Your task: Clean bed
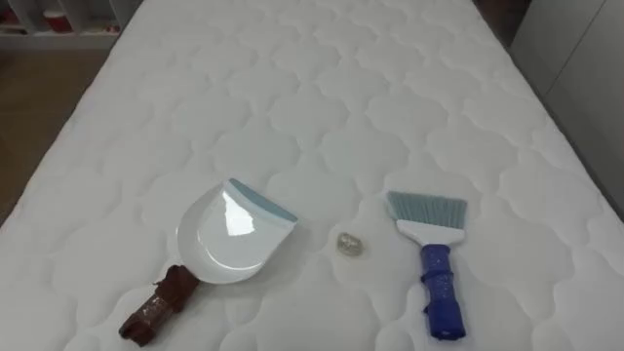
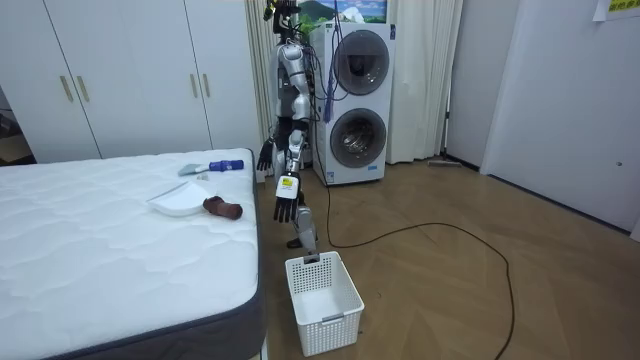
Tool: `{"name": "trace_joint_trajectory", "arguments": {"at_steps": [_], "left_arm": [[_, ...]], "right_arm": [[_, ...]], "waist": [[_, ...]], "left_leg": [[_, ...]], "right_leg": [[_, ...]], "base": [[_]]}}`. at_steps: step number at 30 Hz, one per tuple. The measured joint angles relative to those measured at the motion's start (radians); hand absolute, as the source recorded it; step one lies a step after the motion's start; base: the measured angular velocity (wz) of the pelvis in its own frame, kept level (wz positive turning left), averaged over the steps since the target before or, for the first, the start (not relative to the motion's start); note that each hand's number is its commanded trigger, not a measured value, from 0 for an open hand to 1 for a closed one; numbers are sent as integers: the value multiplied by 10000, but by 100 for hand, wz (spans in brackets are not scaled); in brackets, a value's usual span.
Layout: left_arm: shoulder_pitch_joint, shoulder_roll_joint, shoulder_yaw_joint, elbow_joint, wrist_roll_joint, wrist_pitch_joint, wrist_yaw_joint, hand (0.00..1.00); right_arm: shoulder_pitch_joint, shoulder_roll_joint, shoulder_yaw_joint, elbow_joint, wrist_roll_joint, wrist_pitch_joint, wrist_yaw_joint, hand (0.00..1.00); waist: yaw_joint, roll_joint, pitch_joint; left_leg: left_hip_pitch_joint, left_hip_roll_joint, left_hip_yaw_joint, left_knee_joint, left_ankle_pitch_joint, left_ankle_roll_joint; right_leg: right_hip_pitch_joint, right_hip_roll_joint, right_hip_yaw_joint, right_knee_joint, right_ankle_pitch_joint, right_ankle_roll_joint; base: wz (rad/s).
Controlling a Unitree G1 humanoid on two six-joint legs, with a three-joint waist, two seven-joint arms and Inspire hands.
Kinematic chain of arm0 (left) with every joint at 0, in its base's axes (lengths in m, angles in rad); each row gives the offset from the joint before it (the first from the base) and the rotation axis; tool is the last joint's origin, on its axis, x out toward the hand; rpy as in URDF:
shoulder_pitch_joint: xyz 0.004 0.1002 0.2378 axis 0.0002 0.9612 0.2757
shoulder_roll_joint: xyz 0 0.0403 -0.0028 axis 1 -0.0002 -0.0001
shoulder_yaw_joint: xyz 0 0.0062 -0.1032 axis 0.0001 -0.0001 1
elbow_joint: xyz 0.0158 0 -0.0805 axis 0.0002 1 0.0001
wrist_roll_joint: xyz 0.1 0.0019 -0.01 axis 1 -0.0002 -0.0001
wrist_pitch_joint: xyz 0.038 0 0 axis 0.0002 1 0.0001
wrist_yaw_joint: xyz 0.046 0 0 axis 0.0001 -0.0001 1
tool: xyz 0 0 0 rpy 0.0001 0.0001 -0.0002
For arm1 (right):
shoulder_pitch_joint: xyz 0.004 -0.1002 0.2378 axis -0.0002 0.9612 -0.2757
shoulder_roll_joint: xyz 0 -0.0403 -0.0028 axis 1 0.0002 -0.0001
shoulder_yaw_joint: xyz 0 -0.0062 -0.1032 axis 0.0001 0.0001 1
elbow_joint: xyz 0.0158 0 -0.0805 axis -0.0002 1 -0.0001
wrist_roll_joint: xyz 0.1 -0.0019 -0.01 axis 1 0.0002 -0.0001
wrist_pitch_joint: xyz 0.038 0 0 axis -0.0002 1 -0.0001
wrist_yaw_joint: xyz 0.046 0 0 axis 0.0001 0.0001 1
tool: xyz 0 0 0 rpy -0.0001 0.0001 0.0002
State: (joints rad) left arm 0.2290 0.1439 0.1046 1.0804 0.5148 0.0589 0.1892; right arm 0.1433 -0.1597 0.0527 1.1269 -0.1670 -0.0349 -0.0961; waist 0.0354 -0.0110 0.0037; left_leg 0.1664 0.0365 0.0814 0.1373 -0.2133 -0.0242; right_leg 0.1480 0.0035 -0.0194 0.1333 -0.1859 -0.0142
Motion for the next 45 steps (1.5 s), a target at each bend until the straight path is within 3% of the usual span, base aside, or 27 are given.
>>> {"name": "trace_joint_trajectory", "arguments": {"at_steps": [11, 18, 21, 30, 37, 40, 45], "left_arm": [[-14, 1, 106, 5, -119, -42, -579, 0], [-66, -4, 112, 5, -330, -396, -602, 0], [-74, -4, 103, 4, -518, -624, -306, 0], [-254, 37, 171, -343, -528, -1216, 971, 0], [-374, 82, 341, -1564, -788, -2093, 2124, 0], [-521, 80, 337, -1593, -903, -2419, 2416, 0], [-629, 73, 279, -1821, -1104, -2637, 2688, 0]], "right_arm": [[-43, 0, 13, 109, 532, -207, 318, 0], [-44, 0, 22, 116, 612, -375, 506, 0], [-48, 1, 42, 116, 611, -417, 537, 0], [-45, -3, 35, 139, 410, -560, 537, 0], [-46, -13, 41, 132, 418, -708, 540, 0], [-40, -17, 39, 132, 433, -768, 558, 0], [-45, -28, 32, 134, 458, -775, 636, 0]], "waist": [[2, -38, 3], [-14, -111, -23], [-13, -133, -51], [-4, -180, -32], [15, -186, -33], [-7, -195, -41], [-4, -204, -47]], "left_leg": [[-192, -1, -48, 192, -1, 0], [-244, 0, -47, 242, -2, 0], [-240, -1, -59, 244, -2, 0], [-404, -23, -293, 311, -1, 1], [-521, -23, -279, 293, 1, 3], [-521, -21, -264, 282, 1, 2], [-549, -20, -269, 283, 1, 2]], "right_leg": [[-73, -25, -133, 12, -6, -14], [-89, -27, -142, 18, -5, -16], [-63, -25, -167, 21, -3, -17], [-128, -45, -352, 27, -1, -23], [-274, -43, -351, 44, 8, -27], [-281, -40, -348, 33, 8, -27], [-290, -40, -370, 29, 7, -27]], "base": [[3], [0], [2], [7], [0], [0], [0]]}}
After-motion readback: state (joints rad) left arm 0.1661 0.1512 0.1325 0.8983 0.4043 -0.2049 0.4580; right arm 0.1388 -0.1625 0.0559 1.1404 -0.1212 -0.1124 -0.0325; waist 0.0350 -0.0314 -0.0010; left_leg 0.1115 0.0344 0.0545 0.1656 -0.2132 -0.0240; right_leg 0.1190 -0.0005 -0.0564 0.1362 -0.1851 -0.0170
